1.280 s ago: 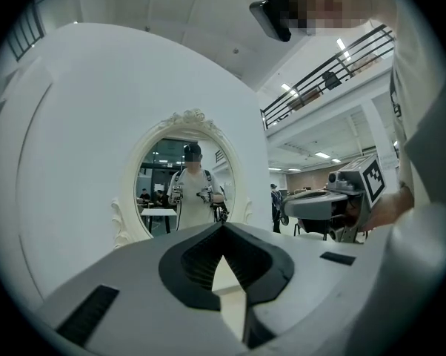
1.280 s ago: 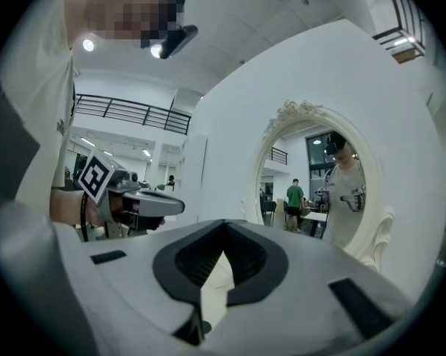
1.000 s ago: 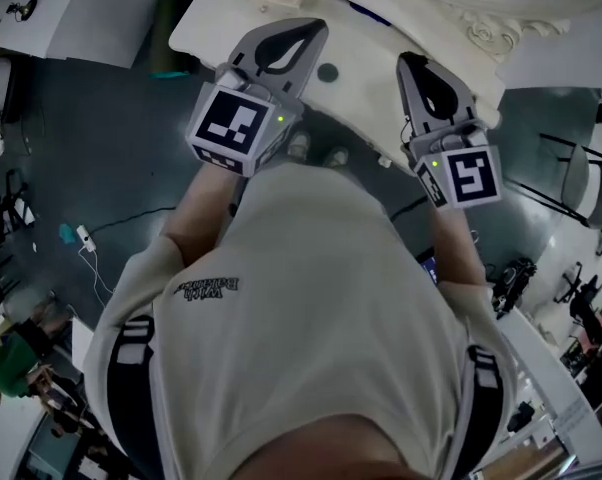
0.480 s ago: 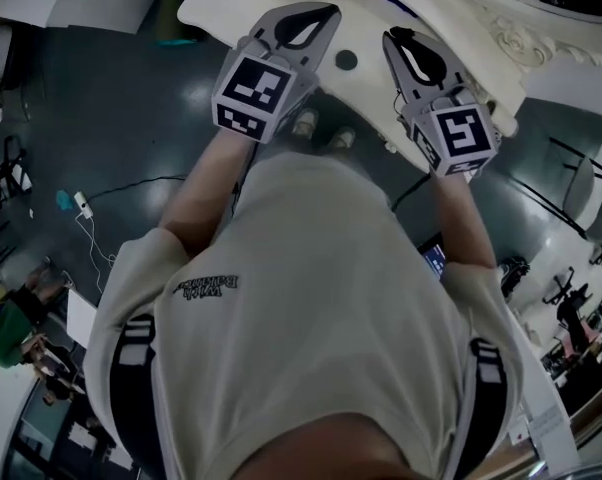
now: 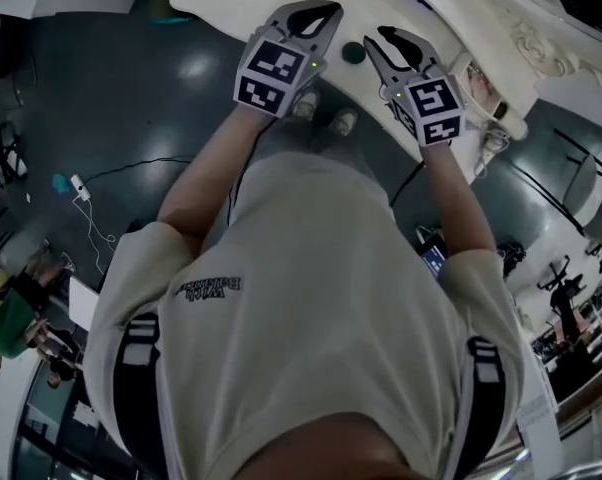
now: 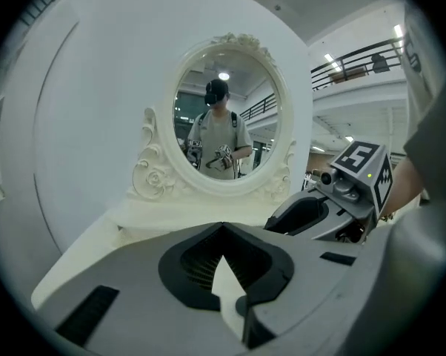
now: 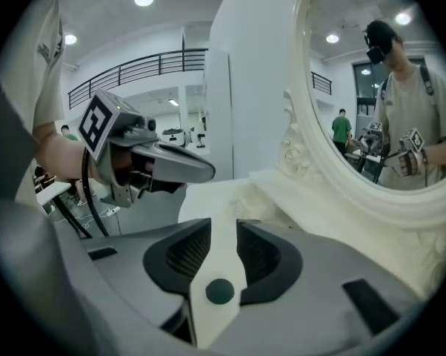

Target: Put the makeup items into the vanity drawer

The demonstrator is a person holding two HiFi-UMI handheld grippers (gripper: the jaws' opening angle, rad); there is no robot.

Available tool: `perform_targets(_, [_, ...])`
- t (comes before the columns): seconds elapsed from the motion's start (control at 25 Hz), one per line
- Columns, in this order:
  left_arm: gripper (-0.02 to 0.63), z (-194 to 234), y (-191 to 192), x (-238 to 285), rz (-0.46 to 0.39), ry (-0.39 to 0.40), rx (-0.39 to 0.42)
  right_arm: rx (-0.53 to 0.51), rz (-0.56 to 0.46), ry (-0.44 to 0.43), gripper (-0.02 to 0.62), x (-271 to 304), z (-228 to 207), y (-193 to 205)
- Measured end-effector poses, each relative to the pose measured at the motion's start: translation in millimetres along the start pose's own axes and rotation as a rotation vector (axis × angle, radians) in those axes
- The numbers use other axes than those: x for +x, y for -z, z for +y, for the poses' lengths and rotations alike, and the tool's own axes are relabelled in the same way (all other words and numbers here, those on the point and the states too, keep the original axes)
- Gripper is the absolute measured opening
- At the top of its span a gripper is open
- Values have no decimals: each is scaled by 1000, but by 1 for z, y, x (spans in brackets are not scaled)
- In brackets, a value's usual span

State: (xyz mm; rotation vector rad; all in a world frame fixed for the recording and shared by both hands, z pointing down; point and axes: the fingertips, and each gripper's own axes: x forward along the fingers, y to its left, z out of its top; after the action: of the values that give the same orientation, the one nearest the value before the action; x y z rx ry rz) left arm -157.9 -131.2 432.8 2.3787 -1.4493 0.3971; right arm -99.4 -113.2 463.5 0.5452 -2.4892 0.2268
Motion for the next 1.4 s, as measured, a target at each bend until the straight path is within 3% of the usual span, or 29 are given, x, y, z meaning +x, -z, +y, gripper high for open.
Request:
perform_targets(0.68, [14, 7, 160, 61, 358, 104, -42, 69, 317, -56, 164, 89, 1, 138])
perform_targets(0.96, [14, 3, 183, 66, 403, 127, -40, 58, 400, -60, 193, 100, 7, 165])
perform_targets(1.4, [14, 4, 196, 71, 426, 129, -47, 18, 417, -48, 179, 103, 7, 169])
